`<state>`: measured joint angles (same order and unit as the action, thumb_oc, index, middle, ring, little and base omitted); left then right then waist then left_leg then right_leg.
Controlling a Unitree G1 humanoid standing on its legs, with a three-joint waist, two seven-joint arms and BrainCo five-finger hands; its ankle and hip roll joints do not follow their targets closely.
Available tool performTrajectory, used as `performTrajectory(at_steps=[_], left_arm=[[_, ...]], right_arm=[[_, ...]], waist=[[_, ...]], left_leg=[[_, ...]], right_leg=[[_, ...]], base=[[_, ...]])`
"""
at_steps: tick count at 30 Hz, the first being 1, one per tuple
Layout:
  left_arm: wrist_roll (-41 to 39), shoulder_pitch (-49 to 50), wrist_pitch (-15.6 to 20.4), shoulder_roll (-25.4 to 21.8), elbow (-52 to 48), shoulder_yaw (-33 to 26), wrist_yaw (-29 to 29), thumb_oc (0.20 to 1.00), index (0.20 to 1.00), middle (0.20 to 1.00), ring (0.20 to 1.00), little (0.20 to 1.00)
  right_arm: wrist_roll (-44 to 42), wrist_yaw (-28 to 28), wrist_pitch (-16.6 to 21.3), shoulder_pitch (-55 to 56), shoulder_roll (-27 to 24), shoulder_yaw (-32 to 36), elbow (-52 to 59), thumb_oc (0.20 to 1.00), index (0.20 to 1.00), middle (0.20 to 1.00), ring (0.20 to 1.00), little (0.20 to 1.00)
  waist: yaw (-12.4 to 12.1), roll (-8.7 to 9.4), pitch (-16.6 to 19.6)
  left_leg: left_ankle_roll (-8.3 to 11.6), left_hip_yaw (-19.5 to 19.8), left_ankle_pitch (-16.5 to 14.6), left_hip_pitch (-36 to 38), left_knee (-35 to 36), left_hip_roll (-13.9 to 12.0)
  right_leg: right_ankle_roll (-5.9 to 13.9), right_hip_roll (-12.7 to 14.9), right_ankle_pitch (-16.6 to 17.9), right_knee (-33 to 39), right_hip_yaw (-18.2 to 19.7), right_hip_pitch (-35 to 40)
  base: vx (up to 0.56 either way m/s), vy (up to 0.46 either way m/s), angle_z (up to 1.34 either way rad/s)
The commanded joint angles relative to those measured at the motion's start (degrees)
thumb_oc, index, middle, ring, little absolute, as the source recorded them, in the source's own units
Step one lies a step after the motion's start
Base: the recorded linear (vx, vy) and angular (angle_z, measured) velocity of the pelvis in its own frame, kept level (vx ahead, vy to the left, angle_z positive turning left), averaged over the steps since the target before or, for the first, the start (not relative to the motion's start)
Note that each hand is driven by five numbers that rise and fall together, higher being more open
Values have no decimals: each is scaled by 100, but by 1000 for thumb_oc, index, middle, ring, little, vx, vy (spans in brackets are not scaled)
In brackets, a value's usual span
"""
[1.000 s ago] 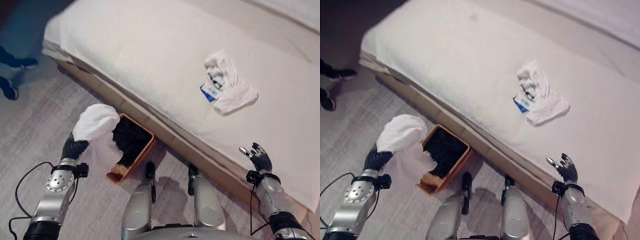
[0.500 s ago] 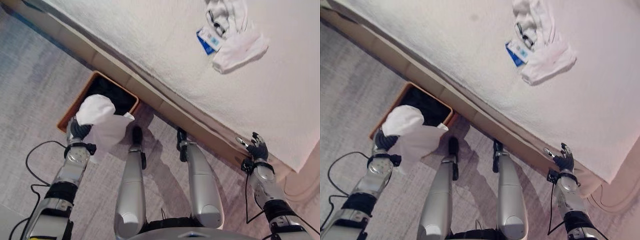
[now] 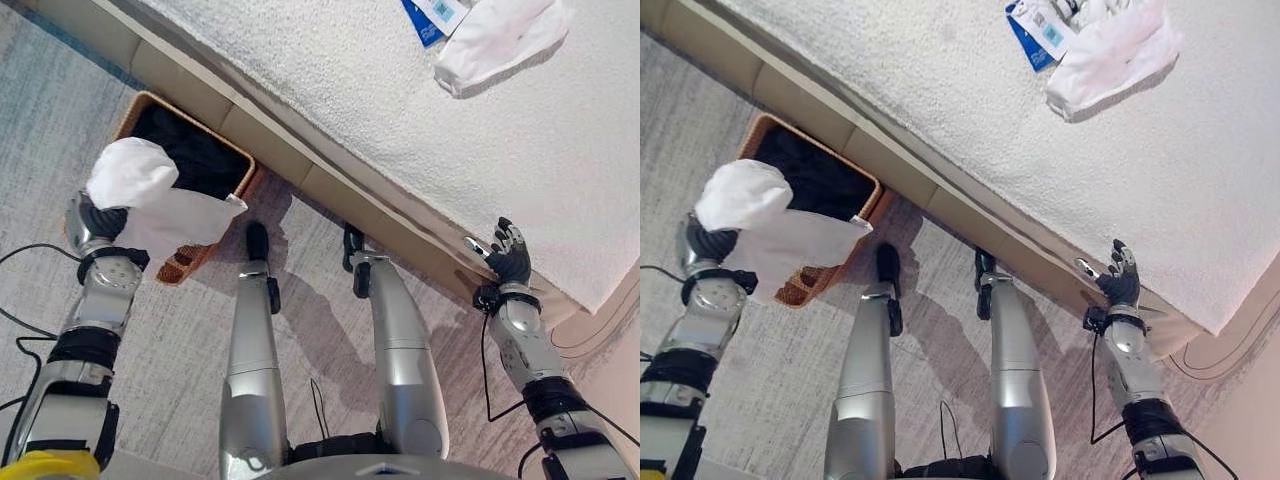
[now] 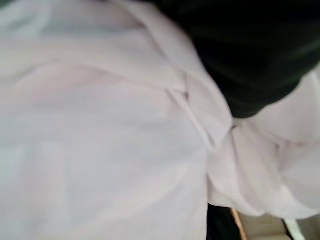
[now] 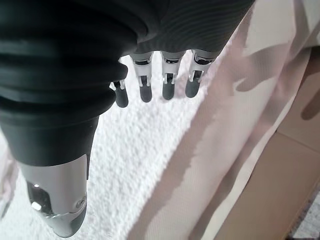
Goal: Pick up clothes into the bucket
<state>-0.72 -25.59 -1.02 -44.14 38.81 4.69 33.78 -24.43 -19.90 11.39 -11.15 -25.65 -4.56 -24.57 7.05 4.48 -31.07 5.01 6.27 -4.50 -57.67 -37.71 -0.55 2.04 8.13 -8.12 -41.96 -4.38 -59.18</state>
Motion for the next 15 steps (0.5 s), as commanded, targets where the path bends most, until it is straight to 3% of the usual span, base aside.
performTrajectory(at_steps=[1, 7, 15], left_arm=[[-7, 3, 113, -487, 165, -468, 494, 200, 200, 200, 200, 200], [130, -72, 189, -872, 370, -444, 660, 200, 200, 200, 200, 200], [328, -25, 238, -929, 432, -388, 797, 200, 200, 200, 200, 200]], right_arm=[[-127, -145, 371, 204, -157, -49, 296, 1000, 1000, 1000, 1000, 1000], [-134, -115, 481, 132, -177, -177, 88, 1000, 1000, 1000, 1000, 1000], [-139, -77, 589, 85, -131, -349, 90, 1000, 1000, 1000, 1000, 1000]], waist=[[-23, 149, 128], [-57, 89, 128], [-89, 69, 128]], left_leg=[[-323, -122, -396, 27, -314, 156], [-289, -95, -350, 192, -149, 188], [-259, -97, -300, 298, -29, 188]], right_leg=[[239, 126, 42, 397, 147, 409], [241, 143, 1, 450, 128, 535], [252, 139, 35, 546, 128, 630]], base=[[0, 0, 0], [0, 0, 0], [-2, -4, 1]])
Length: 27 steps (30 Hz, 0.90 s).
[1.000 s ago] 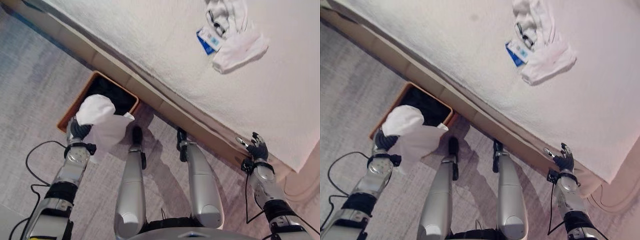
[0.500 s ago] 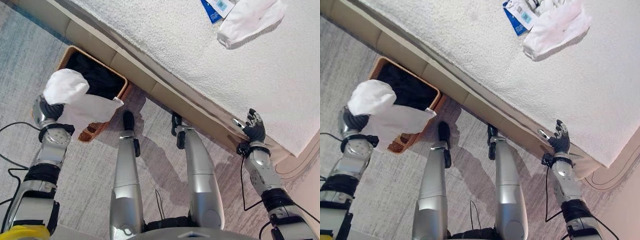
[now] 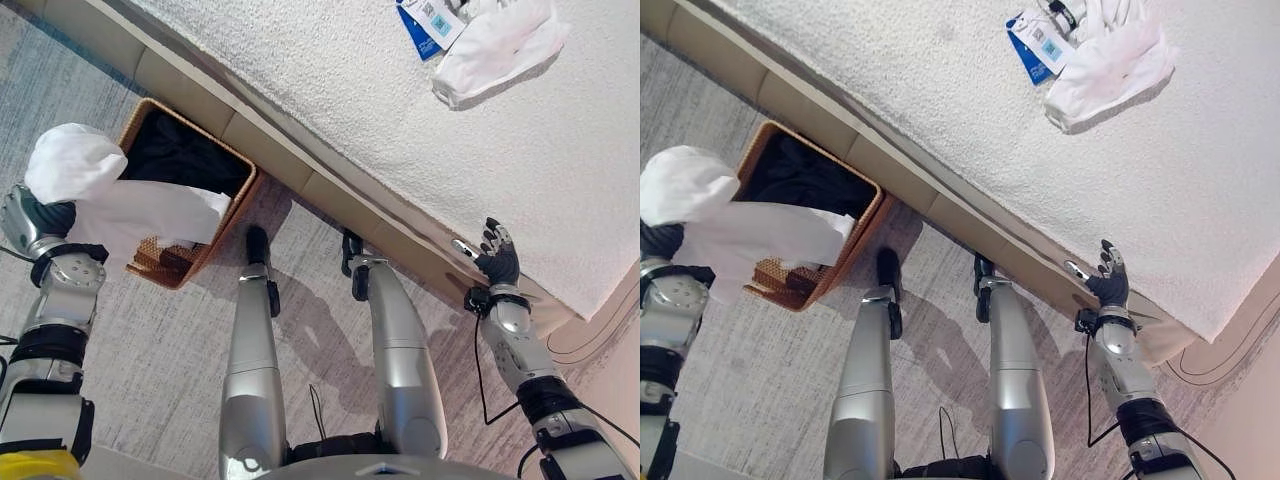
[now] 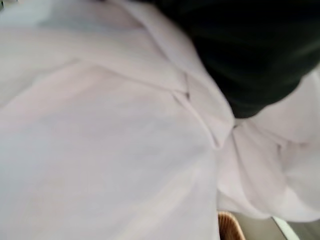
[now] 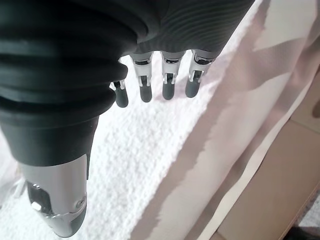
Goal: Pick up clothes into the bucket
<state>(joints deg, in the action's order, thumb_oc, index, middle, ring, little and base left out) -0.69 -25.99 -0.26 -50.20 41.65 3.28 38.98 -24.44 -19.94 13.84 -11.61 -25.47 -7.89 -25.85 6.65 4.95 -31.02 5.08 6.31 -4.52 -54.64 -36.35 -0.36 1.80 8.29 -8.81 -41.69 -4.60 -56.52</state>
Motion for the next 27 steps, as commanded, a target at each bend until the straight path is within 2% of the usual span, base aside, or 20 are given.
performTrajectory(at_steps=[1, 3, 4, 5, 6, 7, 13, 22, 27], left_arm=[[361, -17, 152, -273, 167, -151, 190, 200, 200, 200, 200, 200], [382, -64, 142, -226, 220, -59, 68, 200, 200, 200, 200, 200], [382, -71, 143, -226, 225, -53, 67, 269, 269, 269, 269, 269], [425, -96, 126, -190, 200, 11, -21, 564, 564, 564, 564, 564], [425, -101, 126, -190, 202, 16, -22, 683, 683, 683, 683, 683], [420, -104, 90, -135, 114, 62, -141, 1000, 1000, 1000, 1000, 1000], [679, -153, 2, -148, -110, 218, -413, 1000, 1000, 1000, 1000, 1000], [1196, -115, -87, -247, -410, 462, -1042, 1000, 1000, 1000, 1000, 1000], [1123, -17, -124, -176, -444, 383, -1320, 1000, 1000, 1000, 1000, 1000]], right_arm=[[-138, -77, 358, 95, -127, -29, 203, 1000, 1000, 1000, 1000, 1000], [-118, -71, 350, 76, -120, -23, 189, 1000, 1000, 1000, 1000, 1000], [-118, -71, 350, 77, -119, -20, 189, 1000, 1000, 1000, 1000, 1000], [-78, -70, 342, 71, -114, -4, 215, 1000, 1000, 1000, 1000, 1000], [-77, -71, 341, 73, -114, -1, 216, 1000, 1000, 1000, 1000, 1000], [-67, -81, 332, 51, -99, 49, 207, 1000, 1000, 1000, 1000, 1000], [37, -127, 311, -9, -126, 220, 384, 1000, 1000, 1000, 1000, 1000], [341, -304, 518, -231, -255, 635, 1308, 1000, 1000, 1000, 1000, 1000], [644, -462, 507, -329, -311, 913, 1700, 1000, 1000, 1000, 1000, 1000]], waist=[[-45, 22, 122], [-41, 27, 122], [-44, 26, 122], [-39, 32, 122], [-41, 31, 122], [-42, 32, 122], [-39, 28, 122], [-40, -31, 122], [-54, -38, 122]], left_leg=[[-264, -105, -276, 13, -122, 168], [-262, -98, -258, 31, -79, 166], [-262, -98, -257, 32, -77, 166], [-263, -91, -246, 29, -62, 165], [-263, -91, -245, 28, -62, 166], [-262, -87, -236, 42, -31, 164], [-261, -78, -215, 88, 58, 150], [-283, -100, -199, 150, 177, 146], [-298, -105, -233, 157, 160, 154]], right_leg=[[282, 125, 115, 556, 134, 388], [288, 123, 123, 588, 125, 406], [288, 123, 124, 590, 124, 407], [291, 121, 139, 617, 116, 409], [291, 121, 140, 617, 116, 408], [294, 117, 155, 661, 110, 426], [321, 122, 187, 752, 88, 471], [375, 133, 211, 817, 86, 497], [380, 145, 205, 822, 89, 501]], base=[[0, 0, 0], [0, 0, 0], [0, 0, 0], [0, 0, 0], [0, 0, 0], [0, 0, 0], [0, 0, 0], [0, 0, 0], [0, 0, 0]])
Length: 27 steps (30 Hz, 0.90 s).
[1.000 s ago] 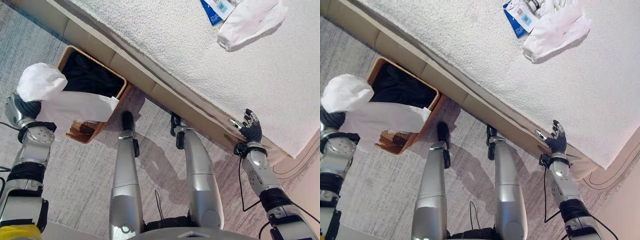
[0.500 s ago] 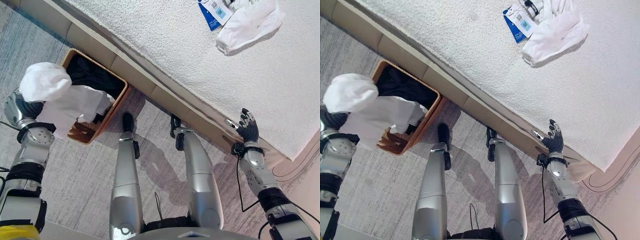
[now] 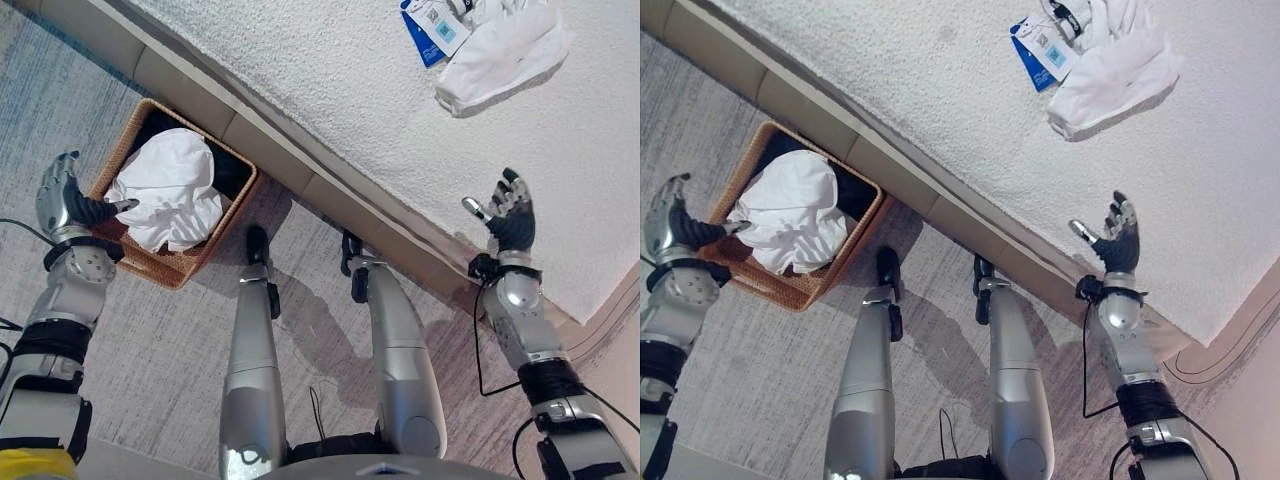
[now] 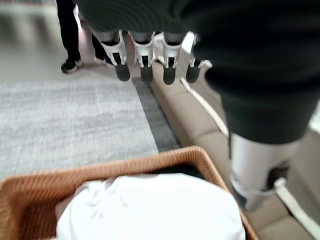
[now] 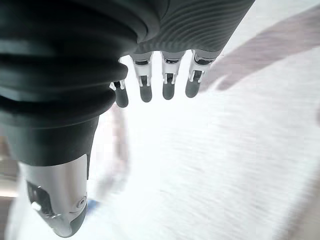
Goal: Pick up clothes into the bucket
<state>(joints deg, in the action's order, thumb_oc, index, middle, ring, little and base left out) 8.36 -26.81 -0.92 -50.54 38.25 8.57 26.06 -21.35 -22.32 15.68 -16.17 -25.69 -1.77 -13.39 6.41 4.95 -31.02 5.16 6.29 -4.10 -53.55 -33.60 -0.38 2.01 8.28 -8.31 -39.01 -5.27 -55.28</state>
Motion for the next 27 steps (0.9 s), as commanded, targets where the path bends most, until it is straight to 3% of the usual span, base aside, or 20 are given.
performTrajectory(at_steps=[1, 5, 8, 9, 10, 12, 15, 17, 19, 21, 27], left_arm=[[183, 111, -42, -101, -123, -203, -19, 1000, 1000, 1000, 1000, 1000], [-285, 412, 156, 239, -380, -568, 105, 1000, 1000, 1000, 1000, 1000], [-1644, 893, 665, 1072, -980, -943, 249, 1000, 1000, 1000, 1000, 1000], [-1672, 926, 671, 1100, -1005, -970, 246, 1000, 1000, 1000, 1000, 1000], [-2169, 1007, 923, 1380, -1103, -979, 205, 1000, 1000, 1000, 1000, 1000], [-2644, 1348, 1312, 1882, -1416, -735, 119, 1000, 1000, 1000, 1000, 1000], [-3085, 1538, 1531, 2243, -1633, -598, -44, 1000, 1000, 1000, 1000, 1000], [-4683, 1745, 1686, 3134, -1368, -173, -559, 1000, 1000, 1000, 1000, 1000], [-4819, 1780, 1671, 3308, -1327, 20, -640, 1000, 1000, 1000, 1000, 1000], [-4720, 1912, 1453, 3510, -1143, 623, -821, 1000, 1000, 1000, 1000, 1000], [-4140, 1927, 1333, 3444, -1070, 1607, -1177, 1000, 1000, 1000, 1000, 1000]], right_arm=[[536, -323, 297, 109, -331, 376, 538, 1000, 1000, 1000, 1000, 1000], [1560, -882, 6, -218, -691, 603, 547, 1000, 1000, 1000, 1000, 1000], [1923, -1279, -516, -1088, -1299, 549, -3, 1000, 1000, 1000, 1000, 1000], [1925, -1291, -527, -1129, -1334, 508, -28, 1000, 1000, 1000, 1000, 1000], [2003, -1362, -639, -1426, -1562, 461, -277, 1000, 1000, 1000, 1000, 1000], [1904, -1431, -876, -2303, -2182, 57, -1169, 1000, 1000, 1000, 1000, 1000], [1832, -1308, -1027, -2861, -2530, -364, -1841, 1000, 1000, 1000, 1000, 1000], [1359, -1119, -1124, -3516, -2693, -833, -2741, 1000, 1000, 1000, 1000, 1000], [1201, -1016, -1116, -3885, -2780, -1145, -3143, 1000, 1000, 1000, 1000, 1000], [999, -744, -1238, -4470, -2835, -1741, -4086, 1000, 1000, 1000, 1000, 1000], [1064, -408, -1282, -5036, -2768, -2534, -5221, 1000, 1000, 1000, 1000, 1000]], waist=[[-37, -42, 123], [-101, -112, 123], [-304, -202, 123], [-284, -229, 123], [-371, -231, 123], [-524, -309, 123], [-586, -344, 123], [-698, -325, 123], [-713, -350, 123], [-790, -342, 123], [-862, -467, 123]], left_leg=[[-310, -98, -279, 52, -115, 159], [-323, -99, -301, 85, -98, 185], [-321, -84, -290, 129, -53, 237], [-321, -86, -293, 130, -52, 234], [-317, -76, -277, 145, -28, 249], [-304, -58, -243, 171, 50, 284], [-295, -36, -224, 177, 100, 303], [-277, 0, -174, 168, 180, 346], [-269, 16, -156, 157, 212, 353], [-246, 51, -100, 153, 319, 346], [-213, 154, 72, 135, 566, 361]], right_leg=[[358, 144, 147, 548, 160, 382], [368, 148, 132, 536, 164, 408], [364, 174, 149, 531, 171, 423], [364, 171, 150, 531, 173, 422], [361, 186, 154, 533, 165, 432], [346, 214, 151, 522, 145, 428], [329, 219, 144, 525, 132, 421], [304, 238, 134, 505, 99, 389], [294, 244, 130, 500, 81, 375], [278, 283, 119, 491, 25, 353], [271, 330, 43, 423, -86, 295]], base=[[0, 0, 0], [0, 0, 0], [0, 0, 0], [2, -2, 4], [3, -1, 9], [6, 4, 6], [1, -23, 8], [5, -80, 11], [5, -56, 12], [7, -74, 13], [6, -66, 10]])
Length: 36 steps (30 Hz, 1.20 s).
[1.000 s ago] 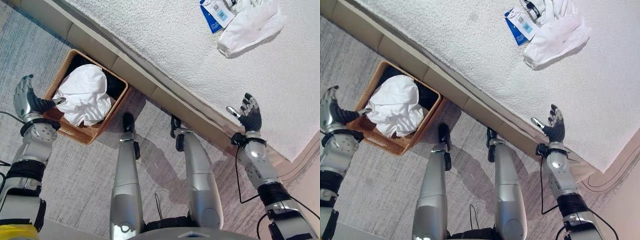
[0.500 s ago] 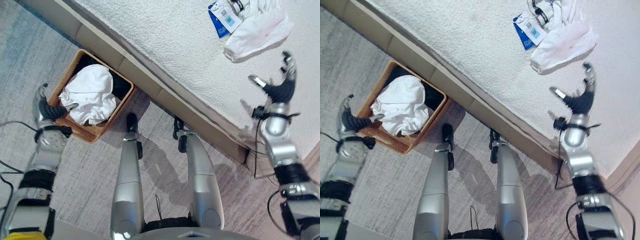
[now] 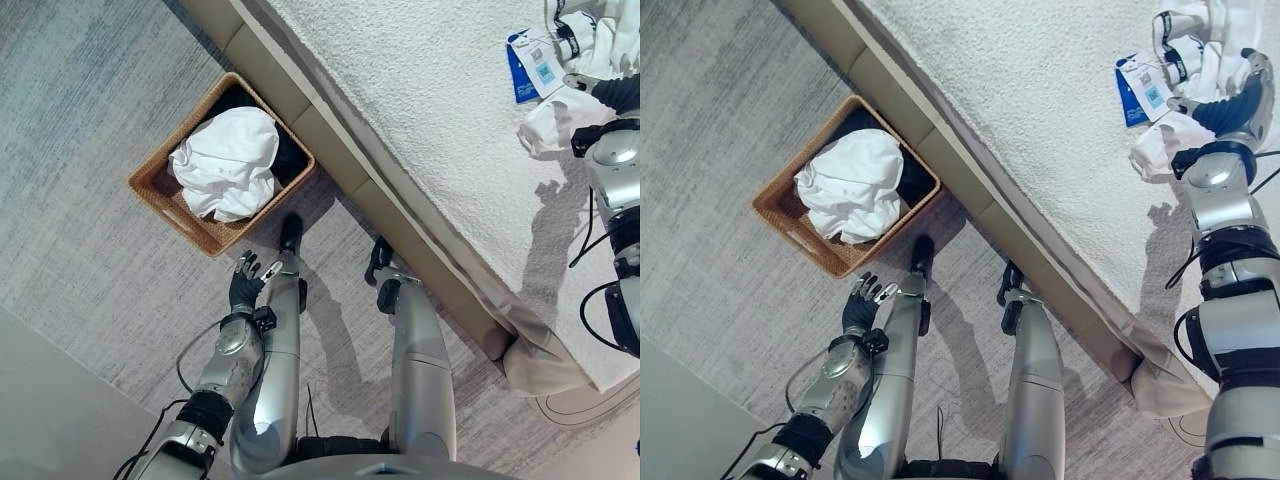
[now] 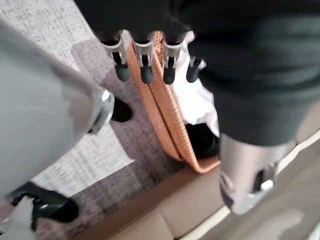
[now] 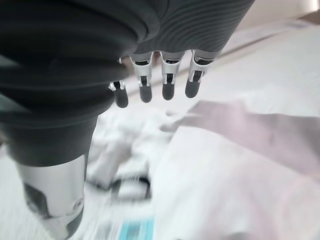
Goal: Pick up clothes into the bucket
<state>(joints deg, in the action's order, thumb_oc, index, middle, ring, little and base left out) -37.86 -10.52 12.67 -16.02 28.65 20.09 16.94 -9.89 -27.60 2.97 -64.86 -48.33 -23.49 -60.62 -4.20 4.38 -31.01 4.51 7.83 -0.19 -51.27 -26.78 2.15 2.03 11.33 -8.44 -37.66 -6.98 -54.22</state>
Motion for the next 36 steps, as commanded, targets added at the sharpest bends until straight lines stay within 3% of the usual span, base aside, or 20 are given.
performTrajectory(at_steps=[1, 4, 5, 11, 12, 13, 14, 28, 36], left_arm=[[485, 298, -26, 0, -111, 454, -264, 1000, 1000, 1000, 1000, 1000], [799, 223, -11, -217, -297, 758, -395, 1000, 1000, 1000, 1000, 1000], [908, 204, 18, -307, -368, 797, -434, 1000, 1000, 1000, 1000, 1000], [755, 235, -6, -190, -266, 566, -531, 1000, 1000, 1000, 1000, 1000], [769, 251, 6, -173, -253, 521, -579, 1000, 1000, 1000, 1000, 1000], [769, 251, 7, -170, -253, 519, -579, 1000, 1000, 1000, 1000, 1000], [746, 231, 4, -161, -233, 508, -618, 1000, 1000, 1000, 1000, 1000], [582, -49, 78, -89, -310, 658, -677, 1000, 1000, 1000, 1000, 1000], [606, -99, 95, -114, -225, 616, -568, 1000, 1000, 1000, 1000, 1000]], right_arm=[[-89, 129, 0, -192, -507, -384, -521, 1000, 1000, 1000, 1000, 1000], [-105, 335, -44, -428, -564, -635, -991, 1000, 1000, 1000, 1000, 1000], [-110, 643, -82, -508, -631, -816, -1278, 1000, 1000, 1000, 1000, 1000], [112, 1633, -250, -637, -725, -1386, -1634, 1000, 1000, 1000, 1000, 1000], [294, 1916, -262, -657, -723, -1608, -1641, 630, 630, 630, 630, 630], [294, 1919, -261, -665, -721, -1616, -1645, 542, 542, 542, 542, 542], [409, 2024, -272, -751, -704, -1737, -1704, 200, 200, 200, 200, 200], [327, 1792, -107, -1104, -933, -1924, -1442, 200, 200, 200, 200, 200], [832, 1503, -172, -1457, -1096, -2278, -1468, 200, 200, 200, 200, 200]], waist=[[205, -418, 122], [132, -509, 122], [64, -572, 122], [-21, -662, 122], [-23, -678, 122], [-20, -680, 122], [-37, -698, 122], [55, -642, 122], [106, -543, 122]], left_leg=[[-147, 4, -314, -92, -109, 110], [-128, 52, -212, -60, 60, 109], [-105, 89, -114, -20, 218, 95], [-64, 161, 17, 69, 375, 89], [-56, 166, 38, 101, 402, 91], [-56, 166, 39, 102, 404, 91], [-48, 179, 64, 146, 442, 85], [-18, 200, 124, 363, 610, 91], [-10, 200, 111, 477, 618, 95]], right_leg=[[268, 27, 57, 291, 80, 191], [280, 59, 41, 259, 32, 146], [284, 78, 46, 259, -7, 118], [280, 126, 17, 224, -74, 101], [281, 119, 14, 221, -65, 116], [281, 119, 15, 222, -65, 117], [285, 123, 18, 222, -58, 129], [316, 131, 58, 284, -57, 288], [313, 115, 131, 408, -61, 486]], base=[[-8, -76, 7], [-6, -71, 13], [-8, -38, 8], [-7, -59, 10], [-3, -45, 6], [-6, -44, 5], [0, 0, 0], [-1, -2, 0], [0, 0, 0]])
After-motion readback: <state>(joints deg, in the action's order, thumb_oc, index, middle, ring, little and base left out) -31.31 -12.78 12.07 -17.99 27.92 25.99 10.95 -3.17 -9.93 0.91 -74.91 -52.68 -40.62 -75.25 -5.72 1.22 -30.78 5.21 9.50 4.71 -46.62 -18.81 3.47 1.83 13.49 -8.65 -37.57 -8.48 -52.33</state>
